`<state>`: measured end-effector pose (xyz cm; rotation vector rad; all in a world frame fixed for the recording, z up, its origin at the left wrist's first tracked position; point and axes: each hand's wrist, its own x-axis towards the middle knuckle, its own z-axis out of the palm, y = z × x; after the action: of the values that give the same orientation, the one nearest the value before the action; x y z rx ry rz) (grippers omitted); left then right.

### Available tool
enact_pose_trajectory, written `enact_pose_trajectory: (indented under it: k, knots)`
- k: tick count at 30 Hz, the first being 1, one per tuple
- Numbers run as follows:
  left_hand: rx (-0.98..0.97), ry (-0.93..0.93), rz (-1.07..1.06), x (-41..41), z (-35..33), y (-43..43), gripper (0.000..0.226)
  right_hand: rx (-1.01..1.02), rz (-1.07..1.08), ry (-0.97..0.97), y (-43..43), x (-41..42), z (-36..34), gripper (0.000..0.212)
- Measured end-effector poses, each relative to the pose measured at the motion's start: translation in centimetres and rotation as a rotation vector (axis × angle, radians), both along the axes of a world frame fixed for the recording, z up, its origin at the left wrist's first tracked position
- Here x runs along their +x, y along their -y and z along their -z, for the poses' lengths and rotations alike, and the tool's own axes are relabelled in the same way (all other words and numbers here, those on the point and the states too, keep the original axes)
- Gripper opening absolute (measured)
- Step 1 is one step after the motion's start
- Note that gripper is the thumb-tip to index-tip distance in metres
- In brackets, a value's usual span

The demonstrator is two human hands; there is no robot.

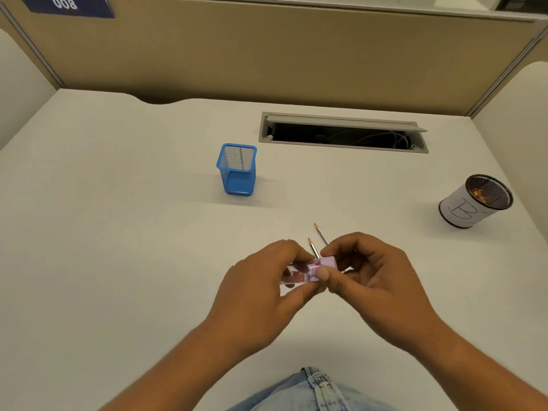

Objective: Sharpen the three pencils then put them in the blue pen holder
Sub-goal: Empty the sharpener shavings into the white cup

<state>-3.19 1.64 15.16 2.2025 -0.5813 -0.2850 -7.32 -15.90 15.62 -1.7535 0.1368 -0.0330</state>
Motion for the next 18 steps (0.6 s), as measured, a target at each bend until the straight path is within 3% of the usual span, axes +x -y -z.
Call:
enact_pose_trajectory:
  k: [3, 6, 8, 10, 14, 18]
  knots:
    - [0.034, 0.061, 0.022, -1.0, 0.0, 3.5, 0.017, -0.195, 0.133, 0.099, 0.3, -0.6, 0.9, 0.008]
    - [0.012, -0.004, -0.013, -1.9, 0.1, 7.0, 0.035, -0.485, 0.233, 0.229, 1.5, -0.4, 1.4, 0.018]
    - [0.029, -0.045, -0.055, -2.2, 0.2, 8.7, 0.041, -0.558, 0.27, 0.275, 2.7, -0.1, 1.7, 0.022]
    - [0.071, -0.038, -0.065, -2.3, 0.2, 10.4, 0.038, -0.535, 0.268, 0.331, 4.1, 0.0, 1.8, 0.022]
    - [0.014, -0.071, -0.068, -2.1, 0.2, 13.9, 0.006, -0.422, 0.213, 0.393, 7.9, 0.0, 1.5, 0.02]
    - [0.015, -0.146, 0.112, -1.0, 0.0, 17.5, 0.006, -0.315, 0.159, 0.453, 11.8, 0.1, 1.9, 0.024]
